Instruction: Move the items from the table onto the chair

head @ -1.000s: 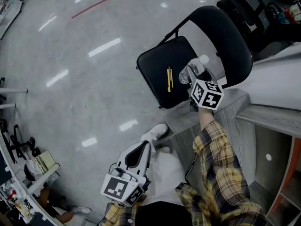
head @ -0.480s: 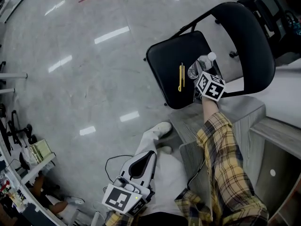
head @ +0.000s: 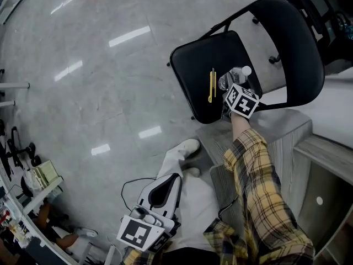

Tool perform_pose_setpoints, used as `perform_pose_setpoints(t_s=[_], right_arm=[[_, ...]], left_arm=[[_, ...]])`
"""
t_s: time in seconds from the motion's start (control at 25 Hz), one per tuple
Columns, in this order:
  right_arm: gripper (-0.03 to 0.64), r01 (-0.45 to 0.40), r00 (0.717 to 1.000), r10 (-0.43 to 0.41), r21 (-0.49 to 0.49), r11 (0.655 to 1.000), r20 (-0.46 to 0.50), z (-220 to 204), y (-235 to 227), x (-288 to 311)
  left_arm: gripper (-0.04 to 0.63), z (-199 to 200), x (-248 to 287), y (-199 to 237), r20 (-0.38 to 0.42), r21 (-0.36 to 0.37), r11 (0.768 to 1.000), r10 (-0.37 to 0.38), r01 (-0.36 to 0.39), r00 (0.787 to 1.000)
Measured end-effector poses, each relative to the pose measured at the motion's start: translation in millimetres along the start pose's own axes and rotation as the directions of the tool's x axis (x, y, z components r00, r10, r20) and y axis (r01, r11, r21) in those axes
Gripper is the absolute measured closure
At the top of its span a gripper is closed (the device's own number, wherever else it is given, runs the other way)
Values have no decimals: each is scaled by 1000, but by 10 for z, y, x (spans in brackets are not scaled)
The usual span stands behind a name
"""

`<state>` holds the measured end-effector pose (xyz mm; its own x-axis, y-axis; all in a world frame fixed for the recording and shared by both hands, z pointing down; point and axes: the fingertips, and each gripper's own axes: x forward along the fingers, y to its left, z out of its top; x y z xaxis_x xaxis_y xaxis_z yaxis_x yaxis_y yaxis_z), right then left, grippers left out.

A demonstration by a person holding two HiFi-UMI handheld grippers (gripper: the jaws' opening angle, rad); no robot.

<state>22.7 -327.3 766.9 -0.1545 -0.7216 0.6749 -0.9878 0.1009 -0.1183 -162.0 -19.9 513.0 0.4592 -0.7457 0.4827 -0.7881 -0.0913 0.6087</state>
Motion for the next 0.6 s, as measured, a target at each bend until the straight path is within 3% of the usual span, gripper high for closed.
perform_pose_setpoints(t_s=[0.4, 0.6], right_arm=[[321, 26, 992, -30, -34, 999, -121, -160, 67, -160], [321, 52, 982, -50, 7, 999, -183, -260, 66, -311]], left_arm=[[592, 114, -3, -133, 24, 32, 999, -18, 17, 1000], [592, 234, -97, -170, 44, 50, 999, -19, 17, 999]])
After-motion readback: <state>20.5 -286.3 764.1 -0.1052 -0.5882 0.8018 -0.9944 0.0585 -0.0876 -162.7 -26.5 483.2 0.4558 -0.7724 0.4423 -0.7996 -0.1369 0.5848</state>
